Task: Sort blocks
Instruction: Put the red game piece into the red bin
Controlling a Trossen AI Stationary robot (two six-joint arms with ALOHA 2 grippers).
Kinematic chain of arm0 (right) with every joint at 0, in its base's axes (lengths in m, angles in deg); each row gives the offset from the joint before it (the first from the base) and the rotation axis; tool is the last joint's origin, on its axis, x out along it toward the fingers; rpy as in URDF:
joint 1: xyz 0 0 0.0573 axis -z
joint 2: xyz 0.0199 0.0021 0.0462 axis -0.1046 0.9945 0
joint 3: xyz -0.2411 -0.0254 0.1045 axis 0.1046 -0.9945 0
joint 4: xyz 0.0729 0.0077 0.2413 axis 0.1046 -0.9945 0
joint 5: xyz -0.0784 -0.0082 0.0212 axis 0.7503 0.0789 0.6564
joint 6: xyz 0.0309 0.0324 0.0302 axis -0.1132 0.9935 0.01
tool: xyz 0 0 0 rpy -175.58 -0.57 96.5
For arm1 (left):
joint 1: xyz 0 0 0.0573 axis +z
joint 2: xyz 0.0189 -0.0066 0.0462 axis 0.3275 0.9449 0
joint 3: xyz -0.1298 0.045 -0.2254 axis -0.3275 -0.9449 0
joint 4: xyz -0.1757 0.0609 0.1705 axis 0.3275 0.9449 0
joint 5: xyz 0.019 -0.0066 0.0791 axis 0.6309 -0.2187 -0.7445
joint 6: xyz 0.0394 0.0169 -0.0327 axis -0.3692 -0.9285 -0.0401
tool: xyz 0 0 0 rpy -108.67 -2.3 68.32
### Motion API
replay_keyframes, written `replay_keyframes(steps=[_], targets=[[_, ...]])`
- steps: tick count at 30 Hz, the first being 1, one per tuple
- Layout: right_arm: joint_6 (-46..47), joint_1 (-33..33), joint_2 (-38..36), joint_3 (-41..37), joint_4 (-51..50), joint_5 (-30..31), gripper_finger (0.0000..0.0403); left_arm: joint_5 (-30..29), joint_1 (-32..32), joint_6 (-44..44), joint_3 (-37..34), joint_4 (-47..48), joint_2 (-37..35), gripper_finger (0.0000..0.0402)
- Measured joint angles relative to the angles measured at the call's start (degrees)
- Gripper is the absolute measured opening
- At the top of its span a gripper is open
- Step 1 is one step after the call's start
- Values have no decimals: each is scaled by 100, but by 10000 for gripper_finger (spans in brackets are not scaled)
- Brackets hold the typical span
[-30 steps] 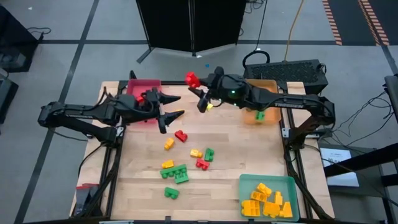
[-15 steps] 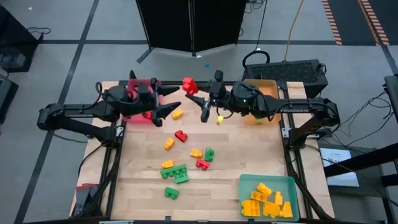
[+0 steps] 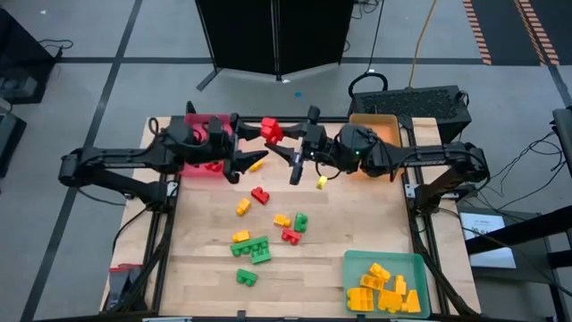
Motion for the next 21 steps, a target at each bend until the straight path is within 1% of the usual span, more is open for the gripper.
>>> replay_keyframes(steps=[4, 7, 11, 13, 18, 21], targets=[[-7, -77, 0, 2, -30, 27, 147, 11, 74, 45, -4, -104, 53, 310], [6, -102, 2, 0, -142, 0, 147, 8, 76, 46, -4, -466, 48, 310], [7, -107, 4, 0, -280, -22, 147, 266, 73, 56, -4, -794, 48, 310], [12, -103, 4, 0, -276, -29, 147, 295, 71, 58, -4, -802, 48, 310], [9, -101, 4, 0, -233, -276, 147, 295, 74, 106, -4, -712, 118, 310], [20, -103, 4, 0, -236, -301, 147, 313, 73, 197, -3, -837, 198, 310]])
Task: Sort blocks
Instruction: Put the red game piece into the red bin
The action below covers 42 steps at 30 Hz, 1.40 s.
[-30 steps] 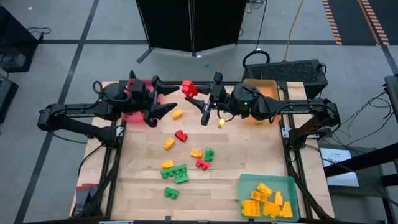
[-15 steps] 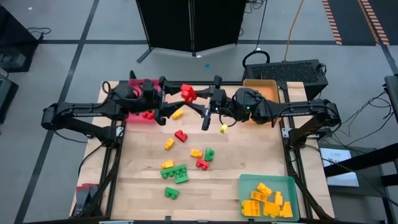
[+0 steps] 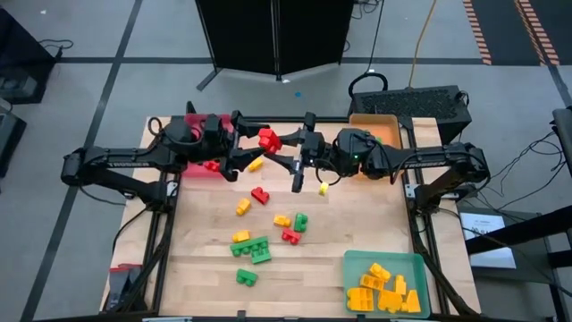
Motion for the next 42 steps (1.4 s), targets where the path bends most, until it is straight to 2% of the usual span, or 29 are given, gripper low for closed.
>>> replay_keyframes(steps=[13, 16, 32, 42], targets=[[5, 4, 52, 0, -56, -174, 147, 2, -1, 7, 1, -289, 119, 310], [13, 26, 52, 0, -52, -376, 147, 19, -3, 7, 1, -294, 119, 310], [140, 22, 227, 0, -13, -460, 147, 177, 1, 12, 31, -423, 305, 308], [140, 37, 227, 0, -3, -414, 147, 186, -3, 11, 31, -425, 303, 226]])
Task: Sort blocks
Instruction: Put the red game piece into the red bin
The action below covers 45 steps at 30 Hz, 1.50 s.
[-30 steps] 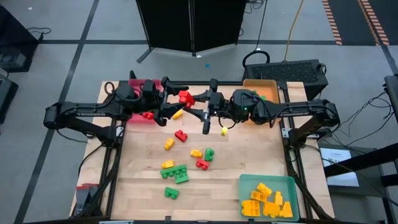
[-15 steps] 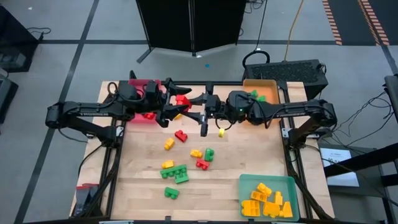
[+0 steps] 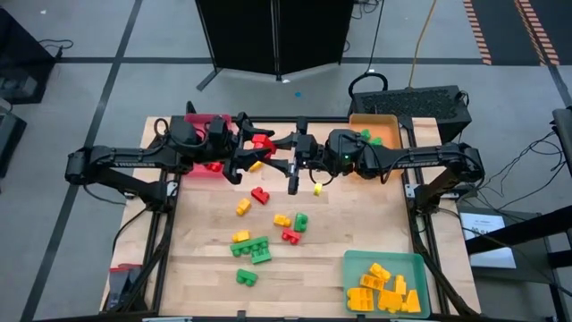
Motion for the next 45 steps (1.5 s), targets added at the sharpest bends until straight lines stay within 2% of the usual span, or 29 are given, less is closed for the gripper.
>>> replay_keyframes(steps=[4, 7, 14, 17, 20, 23, 28, 32, 35, 37, 40, 42, 45], targets=[[87, 0, -2, 0, 0, -15, 147, 21, 0, -50, 0, -4, 0, 192], [119, -4, -2, 0, 4, -53, 155, 59, 0, -72, 0, -13, -4, 182], [105, -11, -49, 0, -189, 3, 277, -55, 34, -137, 0, 102, -94, 177], [115, 7, -111, 0, -214, 31, 300, -120, 114, -179, 0, 258, -197, 176], [120, 24, -150, 0, -447, 282, 304, -232, 263, -391, 0, 795, -335, 176], [58, 46, -232, 0, -1000, 662, 300, -955, 447, -794, -4, 1659, -593, 175], [226, 96, -310, 2, -1716, 879, 299, -2846, 768, -1042, 0, 3647, -935, 175], [314, 87, -310, 2, -1817, 870, 299, -4097, 1195, -219, -4, 5389, -961, 175], [323, 88, -310, 2, -1862, 868, 299, -4685, 1639, 816, -101, 6878, -921, 175], [343, 92, -310, 2, -1888, 873, 299, -4743, 1965, 1566, -278, 7578, -911, 174], [350, 92, -310, 2, -1961, 879, 299, -4570, 2329, 2171, -654, 7789, -920, 176], [350, 92, -310, 2, -2028, 876, 299, -4283, 2498, 2279, -961, 7753, -911, 186], [379, 90, -310, 2, -2124, 872, 299, -3646, 2675, 2164, -1309, 7429, -912, 223]])
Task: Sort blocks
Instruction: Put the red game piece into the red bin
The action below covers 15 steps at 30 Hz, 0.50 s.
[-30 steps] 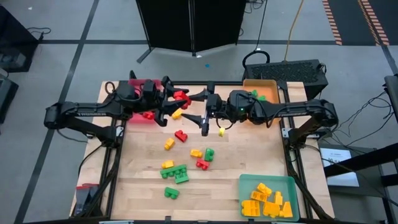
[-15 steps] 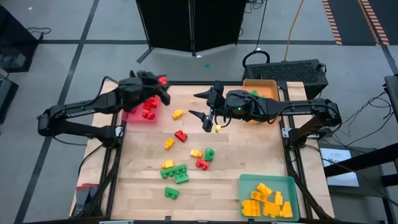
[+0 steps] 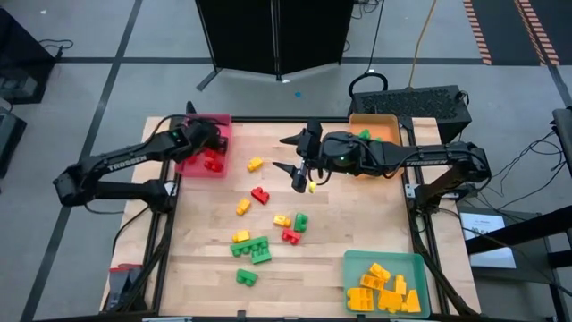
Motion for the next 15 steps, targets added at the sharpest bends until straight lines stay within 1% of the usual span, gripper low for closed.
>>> replay_keyframes(steps=[2, 4, 7, 8, 10, 11, 13, 15], targets=[[70, 2, 0, 0, -57, -2, 299, 158, 61, -86, -145, -2, -2, 257], [112, 2, 0, 0, -181, -4, 299, 162, 108, -86, -224, -26, -2, 291], [136, 2, 1, 0, -691, -4, 299, 208, 194, -114, -243, -44, -2, 336], [180, 2, 3, 0, -913, -5, 299, 351, 211, -114, -243, -70, -2, 348], [261, 2, 27, 0, -1354, -23, 299, 823, 225, -157, -243, -242, -18, 361], [263, -12, 87, 0, -1527, -107, 299, 1180, 210, -251, -243, -355, -56, 364], [289, -64, 236, 4, -1785, -351, 299, 1894, 151, -366, -243, -705, -146, 366], [306, -157, 490, 2, -1838, -605, 299, 2457, 45, -360, -243, -1058, -289, 366]])
